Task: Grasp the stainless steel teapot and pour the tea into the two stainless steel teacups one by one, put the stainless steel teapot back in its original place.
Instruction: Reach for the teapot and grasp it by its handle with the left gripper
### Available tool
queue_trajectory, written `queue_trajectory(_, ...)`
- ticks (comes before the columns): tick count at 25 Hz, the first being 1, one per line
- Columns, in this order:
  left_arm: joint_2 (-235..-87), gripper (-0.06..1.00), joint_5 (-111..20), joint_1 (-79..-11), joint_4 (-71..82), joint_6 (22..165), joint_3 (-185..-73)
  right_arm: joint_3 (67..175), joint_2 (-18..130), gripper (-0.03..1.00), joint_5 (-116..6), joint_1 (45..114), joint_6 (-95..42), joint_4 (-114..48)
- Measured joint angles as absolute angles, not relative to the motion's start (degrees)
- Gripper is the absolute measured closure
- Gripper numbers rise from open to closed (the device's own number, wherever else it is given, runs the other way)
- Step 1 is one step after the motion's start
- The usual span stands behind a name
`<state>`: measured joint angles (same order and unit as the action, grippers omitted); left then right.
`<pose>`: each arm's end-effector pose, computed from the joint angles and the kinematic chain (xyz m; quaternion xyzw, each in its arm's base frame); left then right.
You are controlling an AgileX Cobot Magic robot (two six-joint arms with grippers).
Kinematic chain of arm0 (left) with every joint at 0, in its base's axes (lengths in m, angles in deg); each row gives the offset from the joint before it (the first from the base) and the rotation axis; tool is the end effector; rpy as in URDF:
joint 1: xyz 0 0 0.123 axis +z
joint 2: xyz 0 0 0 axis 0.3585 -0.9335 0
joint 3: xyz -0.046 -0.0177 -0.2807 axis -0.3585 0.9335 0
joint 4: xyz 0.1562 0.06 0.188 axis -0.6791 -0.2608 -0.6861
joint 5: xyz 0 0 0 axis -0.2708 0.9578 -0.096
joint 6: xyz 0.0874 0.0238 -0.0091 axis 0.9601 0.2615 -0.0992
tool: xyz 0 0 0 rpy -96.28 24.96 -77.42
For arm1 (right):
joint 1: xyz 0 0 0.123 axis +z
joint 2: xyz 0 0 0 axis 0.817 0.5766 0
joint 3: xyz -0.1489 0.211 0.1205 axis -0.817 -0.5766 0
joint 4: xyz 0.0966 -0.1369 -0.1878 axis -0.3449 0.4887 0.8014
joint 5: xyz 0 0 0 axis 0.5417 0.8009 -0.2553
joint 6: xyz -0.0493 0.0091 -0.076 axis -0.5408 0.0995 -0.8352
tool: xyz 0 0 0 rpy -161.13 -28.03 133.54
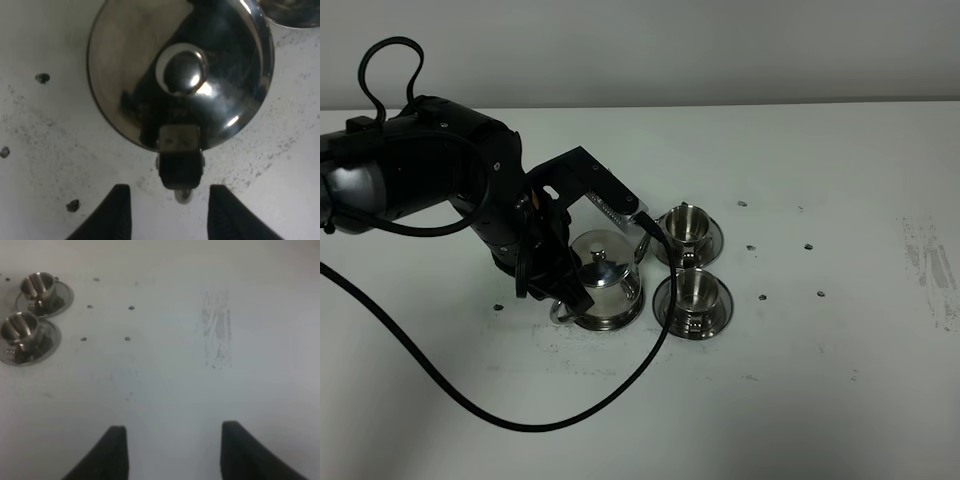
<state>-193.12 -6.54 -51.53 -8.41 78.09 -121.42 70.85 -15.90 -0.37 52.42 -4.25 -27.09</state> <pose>0.3210 -0.1882 0.1992 0.4150 0.8949 -0.0112 0.1637 -0.0058 0.0028 0.2787 0.0121 0.8676 0.0029 0.4971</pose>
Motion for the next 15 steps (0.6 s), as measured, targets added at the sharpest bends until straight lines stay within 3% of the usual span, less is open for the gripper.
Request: queue_trajectory(15, -194.2, 0.58, -6.6, -51.5, -7.6, 77.8, -121.4, 70.8, -15.9, 0.53, -0.4, 52.4, -4.2, -27.1)
